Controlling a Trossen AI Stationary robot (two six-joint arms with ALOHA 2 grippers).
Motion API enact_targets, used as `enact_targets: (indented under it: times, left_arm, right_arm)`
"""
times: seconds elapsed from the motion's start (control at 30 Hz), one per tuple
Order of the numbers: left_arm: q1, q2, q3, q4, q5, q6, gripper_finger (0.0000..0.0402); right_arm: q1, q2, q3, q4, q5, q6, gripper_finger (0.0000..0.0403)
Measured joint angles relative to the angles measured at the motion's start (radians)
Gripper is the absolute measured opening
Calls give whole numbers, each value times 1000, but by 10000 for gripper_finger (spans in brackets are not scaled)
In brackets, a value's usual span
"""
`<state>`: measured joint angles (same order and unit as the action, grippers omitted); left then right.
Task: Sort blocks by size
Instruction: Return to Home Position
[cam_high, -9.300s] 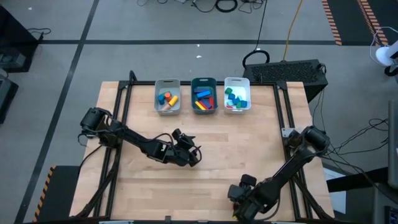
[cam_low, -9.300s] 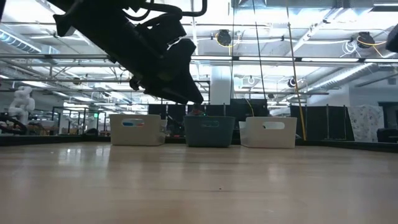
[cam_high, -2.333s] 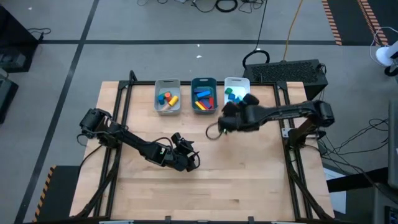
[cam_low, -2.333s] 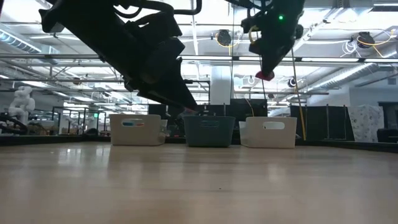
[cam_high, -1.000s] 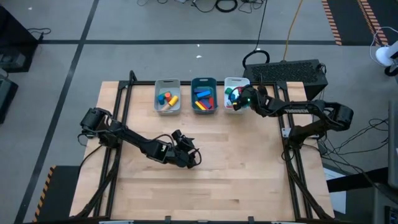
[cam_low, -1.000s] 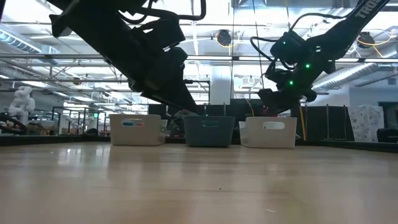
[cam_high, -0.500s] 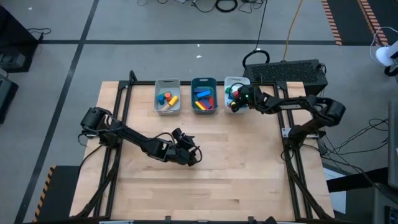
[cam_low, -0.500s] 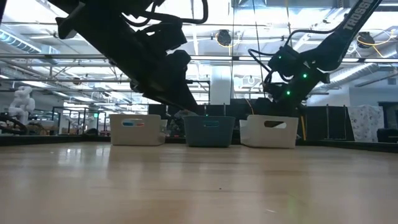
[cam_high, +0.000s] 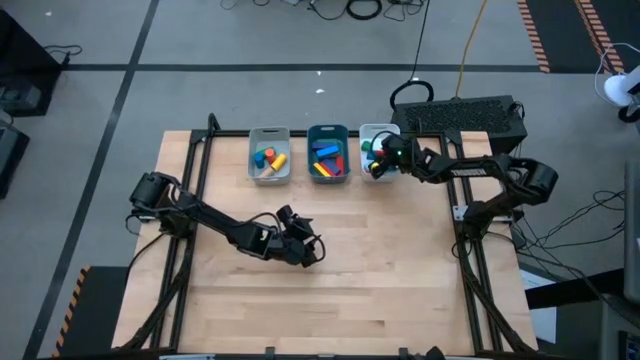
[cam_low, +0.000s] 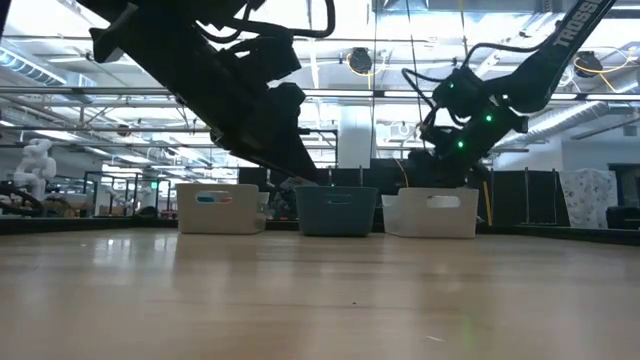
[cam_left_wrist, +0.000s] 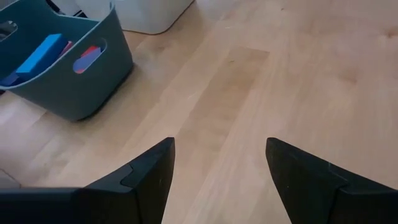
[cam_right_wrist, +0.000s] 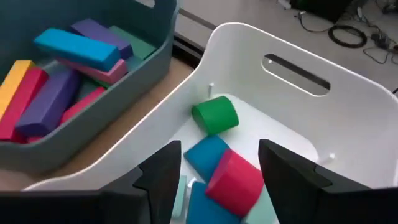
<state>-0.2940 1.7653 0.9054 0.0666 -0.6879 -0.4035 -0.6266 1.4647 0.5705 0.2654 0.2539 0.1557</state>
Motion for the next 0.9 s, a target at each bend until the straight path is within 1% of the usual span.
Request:
enact_targets:
  times: [0.17, 0.33, 0.47, 0.57, 0.67, 0.7, 0.9]
  left_arm:
    - [27, 0, 0, -2, -16, -1, 253]
    - [38, 0, 0, -5, -19, -7, 253]
    - [37, 0, 0, -7, -19, -7, 253]
    - [37, 0, 0, -8, -19, -8, 253]
    - [39, 0, 0, -7, -19, -9, 253]
    - [39, 0, 0, -6, -19, -9, 253]
    - [39, 0, 0, -5, -19, -9, 253]
  right_arm:
    - [20, -75, 0, -3, 4, -29, 190]
    - [107, -198, 0, -36, 5, -53, 161]
    - [216, -283, 0, -59, 5, -60, 120]
    - [316, -330, 0, -77, 2, -66, 75]
    - [426, -357, 0, -84, 0, -68, 21]
    - [460, -364, 0, -85, 0, -70, 11]
    - [633, -377, 0, -64, 5, -30, 3]
